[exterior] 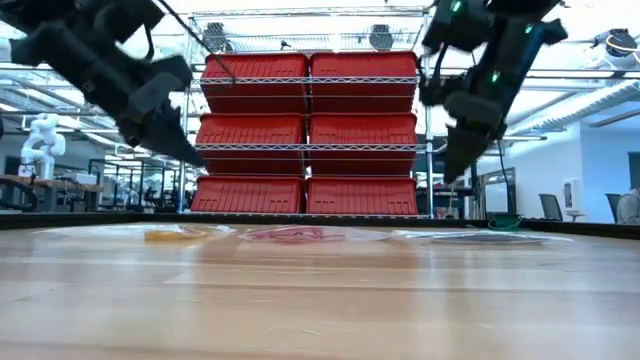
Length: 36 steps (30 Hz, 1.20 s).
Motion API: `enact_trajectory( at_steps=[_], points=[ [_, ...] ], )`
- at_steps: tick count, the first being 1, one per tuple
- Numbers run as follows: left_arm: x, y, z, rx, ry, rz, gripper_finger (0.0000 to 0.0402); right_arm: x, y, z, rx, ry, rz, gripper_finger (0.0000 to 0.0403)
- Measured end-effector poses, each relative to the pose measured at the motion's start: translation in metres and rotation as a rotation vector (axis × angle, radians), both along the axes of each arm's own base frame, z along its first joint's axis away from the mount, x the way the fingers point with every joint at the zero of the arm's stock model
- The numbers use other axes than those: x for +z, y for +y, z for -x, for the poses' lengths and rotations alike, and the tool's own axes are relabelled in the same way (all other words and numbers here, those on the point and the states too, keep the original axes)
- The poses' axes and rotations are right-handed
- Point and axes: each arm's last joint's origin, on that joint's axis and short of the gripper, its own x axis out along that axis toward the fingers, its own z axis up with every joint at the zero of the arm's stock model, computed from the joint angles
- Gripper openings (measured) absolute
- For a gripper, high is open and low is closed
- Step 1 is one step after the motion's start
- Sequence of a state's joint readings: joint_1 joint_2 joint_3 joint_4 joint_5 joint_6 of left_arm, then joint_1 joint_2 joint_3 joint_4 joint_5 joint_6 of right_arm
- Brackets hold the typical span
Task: Sort rubber bands
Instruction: Return to Home Position
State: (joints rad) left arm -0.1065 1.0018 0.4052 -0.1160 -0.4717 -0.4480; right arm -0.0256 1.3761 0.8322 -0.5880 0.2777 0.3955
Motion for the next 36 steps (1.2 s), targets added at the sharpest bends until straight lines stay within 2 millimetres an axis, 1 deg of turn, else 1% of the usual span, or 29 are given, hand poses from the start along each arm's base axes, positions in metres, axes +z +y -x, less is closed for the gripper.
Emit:
enact_trajectory(
  at_steps=[2, 4, 6, 8, 12, 13, 15, 17, 20, 23, 29, 31, 32, 34, 36],
  points=[
    [0.013, 0.001, 0.001, -0.042, -0.027, -0.081, 0.0011, 0.011, 0.008, 0.005, 0.029, -0.064, 0.079, 0.0000],
    [0.025, 0.002, 0.006, -0.063, -0.055, -0.166, 0.0011, 0.018, 0.015, 0.014, 0.071, -0.145, 0.130, 0.0000],
    [0.035, 0.003, 0.013, -0.087, -0.097, -0.237, 0.0011, 0.020, 0.021, 0.026, 0.103, -0.253, 0.148, 0.0000],
    [0.040, 0.005, 0.019, -0.135, -0.173, -0.293, 0.0011, 0.017, 0.023, 0.039, 0.117, -0.387, 0.165, 0.0000],
    [0.045, 0.012, 0.020, -0.279, -0.487, -0.373, 0.0011, 0.003, 0.016, 0.057, 0.119, -0.653, 0.220, 0.0000],
    [0.044, 0.015, 0.019, -0.300, -0.534, -0.394, 0.0011, 0.000, 0.013, 0.060, 0.113, -0.710, 0.239, 0.0000],
    [0.042, 0.024, 0.017, -0.311, -0.552, -0.419, 0.0011, -0.003, 0.006, 0.065, 0.136, -0.809, 0.260, 0.0000],
    [0.041, 0.035, 0.017, -0.279, -0.535, -0.432, 0.0011, -0.005, 0.001, 0.069, 0.176, -0.873, 0.267, 0.0000],
    [0.041, 0.045, 0.020, -0.244, -0.520, -0.446, 0.0011, -0.002, -0.004, 0.074, 0.223, -0.892, 0.289, 0.0000],
    [0.051, 0.045, 0.033, -0.233, -0.546, -0.498, 0.0011, 0.003, -0.005, 0.085, 0.231, -0.880, 0.313, 0.0000],
    [0.051, 0.037, 0.069, -0.218, -0.474, -0.488, 0.0011, 0.016, -0.004, 0.124, 0.150, -0.886, 0.373, 0.0000],
    [0.053, 0.036, 0.078, -0.187, -0.510, -0.507, 0.0011, 0.021, -0.004, 0.134, 0.140, -0.947, 0.409, 0.0000],
    [0.054, 0.035, 0.082, -0.173, -0.554, -0.516, 0.0011, 0.020, -0.004, 0.138, 0.145, -0.974, 0.433, 0.0000],
    [0.045, 0.035, 0.084, -0.151, -0.611, -0.531, 0.0011, 0.015, -0.004, 0.142, 0.147, -1.000, 0.476, 0.0000],
    [0.027, 0.035, 0.084, -0.138, -0.641, -0.530, 0.0011, 0.002, -0.004, 0.144, 0.135, -1.015, 0.498, 0.0000]
  ],
)
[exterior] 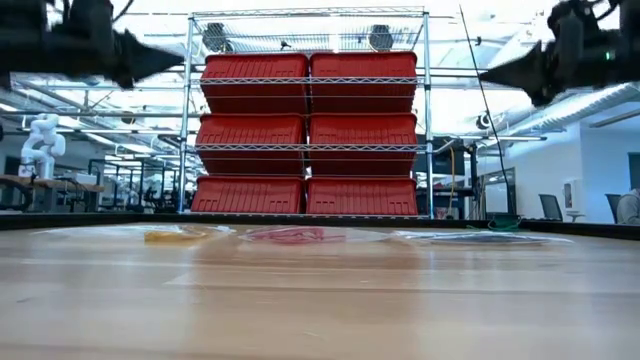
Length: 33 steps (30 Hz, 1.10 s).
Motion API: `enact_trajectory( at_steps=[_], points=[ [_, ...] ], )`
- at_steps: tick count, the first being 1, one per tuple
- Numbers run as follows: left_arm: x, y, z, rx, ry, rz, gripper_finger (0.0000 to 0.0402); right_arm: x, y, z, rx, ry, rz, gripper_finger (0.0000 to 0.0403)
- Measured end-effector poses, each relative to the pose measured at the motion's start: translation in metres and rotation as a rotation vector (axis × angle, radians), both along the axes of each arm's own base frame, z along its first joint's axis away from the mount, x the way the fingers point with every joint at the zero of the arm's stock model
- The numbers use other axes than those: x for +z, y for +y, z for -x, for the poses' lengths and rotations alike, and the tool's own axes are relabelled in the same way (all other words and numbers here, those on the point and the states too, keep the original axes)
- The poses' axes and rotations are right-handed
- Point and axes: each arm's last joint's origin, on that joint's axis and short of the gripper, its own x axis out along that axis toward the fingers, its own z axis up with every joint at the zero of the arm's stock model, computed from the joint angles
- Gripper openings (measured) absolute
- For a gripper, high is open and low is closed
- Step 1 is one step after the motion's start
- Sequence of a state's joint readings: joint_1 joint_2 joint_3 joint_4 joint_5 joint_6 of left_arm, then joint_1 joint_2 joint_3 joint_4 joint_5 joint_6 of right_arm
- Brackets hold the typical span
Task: Sort rubber bands
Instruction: Return to Home Position
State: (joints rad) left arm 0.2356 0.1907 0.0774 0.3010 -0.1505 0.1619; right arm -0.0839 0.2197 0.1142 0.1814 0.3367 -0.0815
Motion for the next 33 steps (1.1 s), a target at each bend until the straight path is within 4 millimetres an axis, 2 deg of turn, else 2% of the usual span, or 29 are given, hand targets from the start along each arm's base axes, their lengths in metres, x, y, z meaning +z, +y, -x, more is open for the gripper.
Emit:
enact_trajectory(
  at_steps=[2, 4, 10, 14, 18, 21, 24, 27, 30, 33],
  points=[
    [-0.017, 0.001, -0.001, 0.005, -0.016, 0.040, 0.0011, -0.013, 0.000, 0.000, -0.002, -0.031, -0.008, 0.0000],
    [-0.022, 0.002, -0.002, 0.006, 0.015, 0.081, 0.0011, -0.024, 0.000, 0.000, 0.009, -0.039, -0.033, 0.0000],
    [-0.016, 0.001, -0.001, -0.009, 0.009, 0.030, 0.0011, -0.003, 0.005, 0.006, 0.076, -0.122, 0.047, 0.0000],
    [-0.020, 0.001, 0.004, 0.019, 0.043, 0.037, 0.0011, -0.007, 0.007, 0.011, 0.077, -0.091, 0.052, 0.0000],
    [-0.027, 0.002, 0.012, 0.127, 0.092, 0.056, 0.0011, -0.014, 0.007, 0.015, 0.008, -0.059, -0.027, 0.0000],
    [-0.023, 0.002, 0.013, 0.172, 0.103, 0.042, 0.0011, -0.018, 0.009, 0.014, 0.033, -0.035, -0.056, 0.0000],
    [-0.022, 0.000, 0.013, 0.141, 0.118, 0.063, 0.0011, -0.017, 0.013, 0.014, 0.069, -0.037, -0.058, 0.0000],
    [-0.031, -0.003, 0.009, 0.009, 0.093, 0.099, 0.0011, -0.017, 0.014, 0.013, 0.088, -0.061, -0.055, 0.0000],
    [-0.033, -0.007, 0.007, -0.122, 0.096, 0.126, 0.0011, -0.026, 0.014, 0.011, 0.088, -0.042, -0.064, 0.0000],
    [-0.036, -0.007, 0.006, -0.150, 0.128, 0.149, 0.0011, -0.031, 0.013, 0.009, 0.071, -0.010, -0.106, 0.0000]
  ],
)
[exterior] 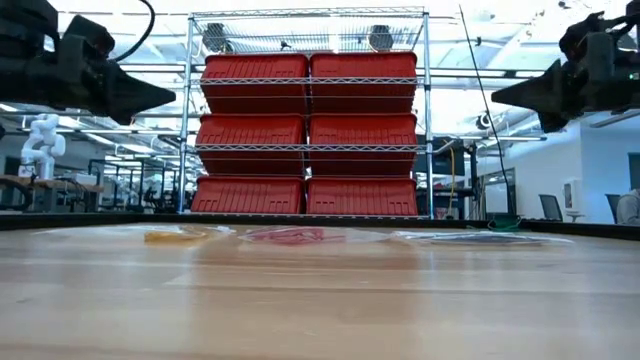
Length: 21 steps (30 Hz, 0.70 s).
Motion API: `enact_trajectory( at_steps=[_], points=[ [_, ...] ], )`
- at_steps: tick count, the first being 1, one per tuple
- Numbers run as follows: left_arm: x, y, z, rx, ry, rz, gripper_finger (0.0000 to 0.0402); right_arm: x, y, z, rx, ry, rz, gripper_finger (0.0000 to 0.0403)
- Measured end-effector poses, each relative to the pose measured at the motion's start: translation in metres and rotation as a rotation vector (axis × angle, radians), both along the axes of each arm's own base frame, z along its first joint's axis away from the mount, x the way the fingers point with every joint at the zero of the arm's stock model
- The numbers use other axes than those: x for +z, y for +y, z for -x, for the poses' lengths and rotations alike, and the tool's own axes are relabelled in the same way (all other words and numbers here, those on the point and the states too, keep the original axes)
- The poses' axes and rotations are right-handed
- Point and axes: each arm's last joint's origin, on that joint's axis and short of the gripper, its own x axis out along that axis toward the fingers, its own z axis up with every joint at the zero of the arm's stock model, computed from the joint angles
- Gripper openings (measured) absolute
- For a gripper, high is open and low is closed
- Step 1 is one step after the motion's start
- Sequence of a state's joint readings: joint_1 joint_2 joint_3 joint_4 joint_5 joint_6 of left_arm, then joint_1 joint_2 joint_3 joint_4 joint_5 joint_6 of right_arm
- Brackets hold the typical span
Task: Sort rubber bands
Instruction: Return to Home Position
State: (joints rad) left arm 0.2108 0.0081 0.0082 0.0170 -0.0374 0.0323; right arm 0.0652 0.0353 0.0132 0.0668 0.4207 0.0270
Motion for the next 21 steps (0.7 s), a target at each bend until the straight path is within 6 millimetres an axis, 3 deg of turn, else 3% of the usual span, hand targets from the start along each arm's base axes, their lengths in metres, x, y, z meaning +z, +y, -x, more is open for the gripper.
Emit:
enact_trajectory(
  at_steps=[14, 21],
  points=[
    [0.003, 0.010, 0.004, 0.385, -0.047, 0.030, 0.0011, -0.005, -0.005, -0.004, -0.085, 0.113, 0.113, 0.0000],
    [0.003, 0.011, 0.005, 0.404, -0.048, 0.030, 0.0011, -0.006, -0.006, -0.004, -0.126, 0.131, 0.131, 0.0000]
  ],
)
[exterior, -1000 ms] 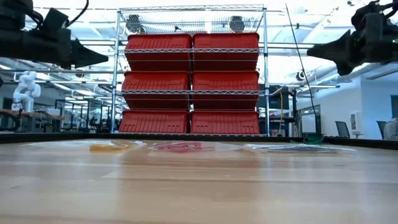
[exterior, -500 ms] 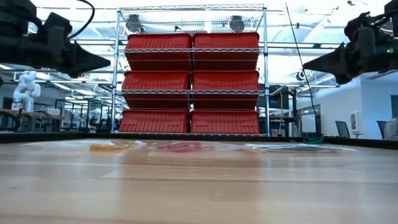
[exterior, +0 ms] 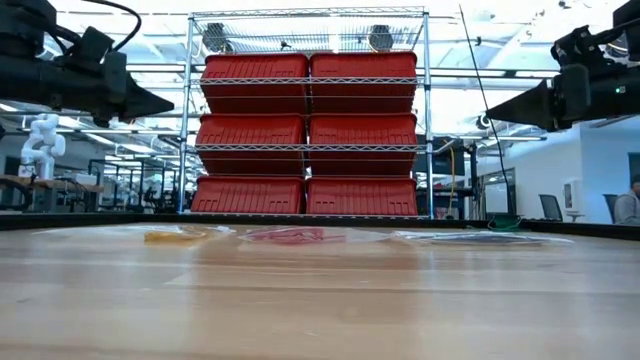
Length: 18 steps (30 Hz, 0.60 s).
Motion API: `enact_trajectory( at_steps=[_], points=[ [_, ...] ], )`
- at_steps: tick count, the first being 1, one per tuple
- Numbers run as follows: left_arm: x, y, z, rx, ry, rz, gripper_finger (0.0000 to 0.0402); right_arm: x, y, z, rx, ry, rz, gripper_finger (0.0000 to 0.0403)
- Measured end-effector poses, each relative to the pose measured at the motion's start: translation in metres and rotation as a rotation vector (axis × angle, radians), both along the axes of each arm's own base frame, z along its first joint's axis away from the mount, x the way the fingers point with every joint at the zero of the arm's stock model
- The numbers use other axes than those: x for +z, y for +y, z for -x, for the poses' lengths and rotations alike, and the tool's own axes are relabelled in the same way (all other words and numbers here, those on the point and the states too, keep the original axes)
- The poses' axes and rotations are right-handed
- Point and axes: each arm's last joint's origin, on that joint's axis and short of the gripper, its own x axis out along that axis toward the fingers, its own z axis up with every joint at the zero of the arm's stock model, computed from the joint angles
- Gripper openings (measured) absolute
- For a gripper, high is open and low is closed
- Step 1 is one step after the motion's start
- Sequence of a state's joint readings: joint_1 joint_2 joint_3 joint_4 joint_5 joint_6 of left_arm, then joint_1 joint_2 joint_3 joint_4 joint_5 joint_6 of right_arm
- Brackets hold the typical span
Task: Sort rubber bands
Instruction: Return to Home Position
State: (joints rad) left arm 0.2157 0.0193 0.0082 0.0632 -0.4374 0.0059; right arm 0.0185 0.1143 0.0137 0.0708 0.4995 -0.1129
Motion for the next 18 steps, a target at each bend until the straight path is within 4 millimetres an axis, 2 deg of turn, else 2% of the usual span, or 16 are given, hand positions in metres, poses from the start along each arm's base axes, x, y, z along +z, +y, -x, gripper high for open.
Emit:
enact_trajectory(
  at_steps=[18],
  points=[
    [-0.0001, 0.0000, 0.0000, -0.001, 0.000, 0.000, 0.0011, 0.0000, 0.0000, 0.0000, 0.001, -0.010, -0.019, 0.0000]
  ],
)
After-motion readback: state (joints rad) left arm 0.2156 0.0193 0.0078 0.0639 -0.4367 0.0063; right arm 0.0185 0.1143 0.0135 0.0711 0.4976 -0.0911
